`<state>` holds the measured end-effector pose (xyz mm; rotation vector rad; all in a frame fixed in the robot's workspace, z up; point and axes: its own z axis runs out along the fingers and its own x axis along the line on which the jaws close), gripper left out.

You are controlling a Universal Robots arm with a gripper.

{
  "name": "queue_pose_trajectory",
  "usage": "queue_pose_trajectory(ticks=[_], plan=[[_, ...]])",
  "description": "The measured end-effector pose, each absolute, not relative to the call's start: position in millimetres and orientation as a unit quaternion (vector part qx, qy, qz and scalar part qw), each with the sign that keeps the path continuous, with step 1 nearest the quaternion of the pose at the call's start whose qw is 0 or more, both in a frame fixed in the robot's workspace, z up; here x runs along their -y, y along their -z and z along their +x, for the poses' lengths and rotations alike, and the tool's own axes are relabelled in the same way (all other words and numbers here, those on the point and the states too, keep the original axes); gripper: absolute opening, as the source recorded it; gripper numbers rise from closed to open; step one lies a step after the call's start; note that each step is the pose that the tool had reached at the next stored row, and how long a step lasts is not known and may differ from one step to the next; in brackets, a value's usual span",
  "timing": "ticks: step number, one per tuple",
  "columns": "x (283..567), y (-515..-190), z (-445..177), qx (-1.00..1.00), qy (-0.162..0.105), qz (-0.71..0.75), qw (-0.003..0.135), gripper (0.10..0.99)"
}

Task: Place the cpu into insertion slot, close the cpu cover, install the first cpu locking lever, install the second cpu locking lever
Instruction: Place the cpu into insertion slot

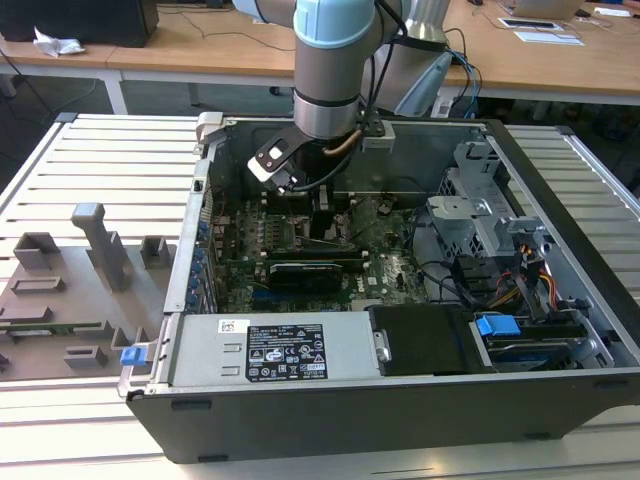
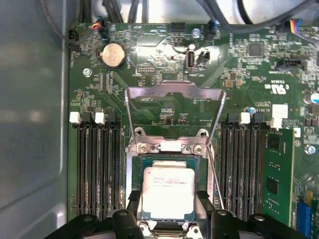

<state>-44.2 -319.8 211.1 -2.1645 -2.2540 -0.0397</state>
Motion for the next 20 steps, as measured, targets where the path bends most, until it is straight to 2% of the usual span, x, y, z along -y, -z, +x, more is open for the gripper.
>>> queue_pose_trajectory(ticks=[20], plan=[[319.1,-201.4,-40.2,0.712,0.009,-0.703,0.007,0.545]])
